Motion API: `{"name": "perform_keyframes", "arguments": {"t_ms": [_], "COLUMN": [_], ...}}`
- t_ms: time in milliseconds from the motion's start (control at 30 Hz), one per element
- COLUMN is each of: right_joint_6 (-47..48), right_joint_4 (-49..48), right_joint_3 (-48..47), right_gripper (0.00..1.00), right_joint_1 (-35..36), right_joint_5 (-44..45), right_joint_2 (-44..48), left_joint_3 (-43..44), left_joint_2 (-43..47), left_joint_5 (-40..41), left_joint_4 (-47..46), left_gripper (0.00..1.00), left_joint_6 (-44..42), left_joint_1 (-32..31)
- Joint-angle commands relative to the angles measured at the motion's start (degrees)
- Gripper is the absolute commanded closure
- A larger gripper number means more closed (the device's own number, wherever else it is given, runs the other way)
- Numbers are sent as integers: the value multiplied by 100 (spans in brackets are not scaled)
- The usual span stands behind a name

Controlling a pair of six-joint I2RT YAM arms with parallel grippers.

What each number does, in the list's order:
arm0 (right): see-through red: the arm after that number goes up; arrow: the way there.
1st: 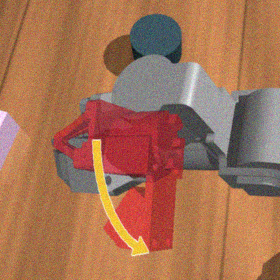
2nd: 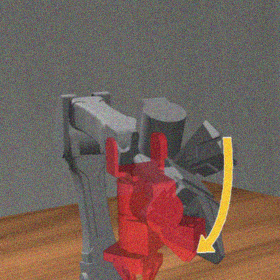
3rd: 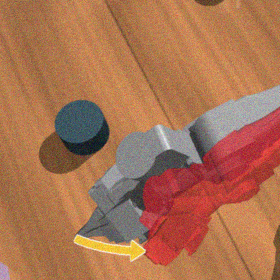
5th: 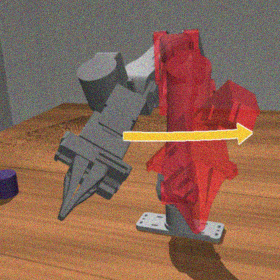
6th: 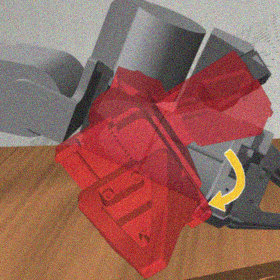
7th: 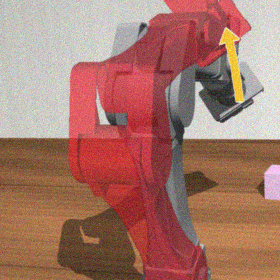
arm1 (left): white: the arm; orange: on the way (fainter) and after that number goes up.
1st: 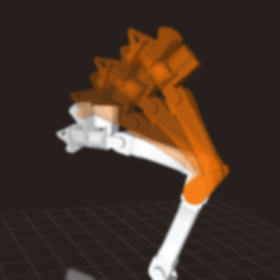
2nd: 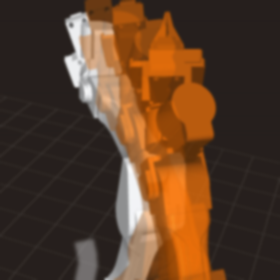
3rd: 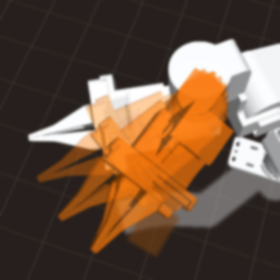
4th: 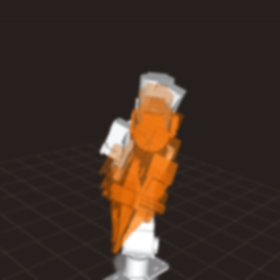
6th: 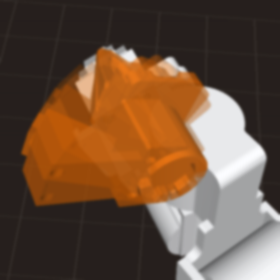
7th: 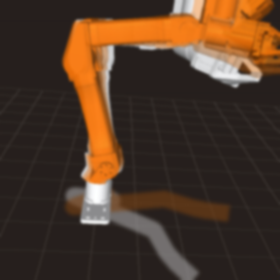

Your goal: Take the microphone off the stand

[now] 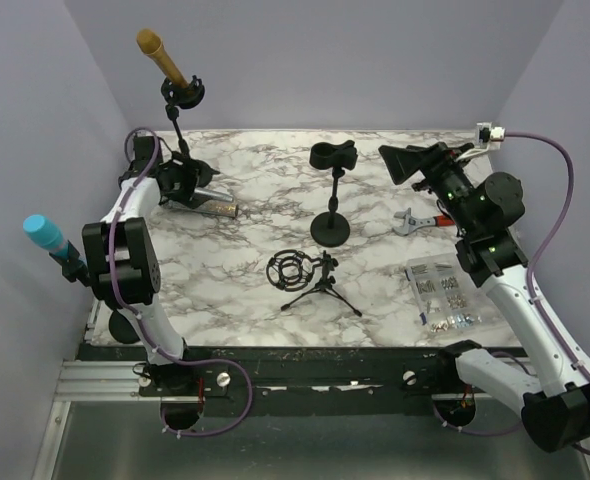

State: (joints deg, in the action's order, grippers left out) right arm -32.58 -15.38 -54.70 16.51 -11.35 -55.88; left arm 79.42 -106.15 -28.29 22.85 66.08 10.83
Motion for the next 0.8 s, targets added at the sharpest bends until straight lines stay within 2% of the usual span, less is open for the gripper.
{"name": "perform_keyframes", "arguments": {"t_ms": [0,133,200,333,533,767], "right_joint_6": [-451,-1073,-1246,-1538,-1759,-1812], "right_joint_4": [562,1015,1147,1473,1861,952], "right_joint_3": [-508,-909,-1179,-1793,-2320,-1760], "right_gripper": [0,0,0,0,0,0], "right_joint_1": [-2,-8,-8,-8,-2,1], "right_joint_5": [394,199,-149,-738,-1070,-1419], "right_joint_2": [-255,-692,-1004,-1706,-2673,-3077], "left_joint_3": [19,460,716,896,1050,1212], "left_joint_2": [336,617,898,1619,2401,3065], "left_joint_5": [-381,-586,-389,-139,128,727], "left_joint_4": [-217,-153,48,61,66,300], "left_gripper": [29,30,30,29,28,28], "left_joint_6": [-56,-630,-1091,-1827,-2834,-3733], "left_joint_1": [-712,-1448,-1696,-1940,-2247,-2769]}}
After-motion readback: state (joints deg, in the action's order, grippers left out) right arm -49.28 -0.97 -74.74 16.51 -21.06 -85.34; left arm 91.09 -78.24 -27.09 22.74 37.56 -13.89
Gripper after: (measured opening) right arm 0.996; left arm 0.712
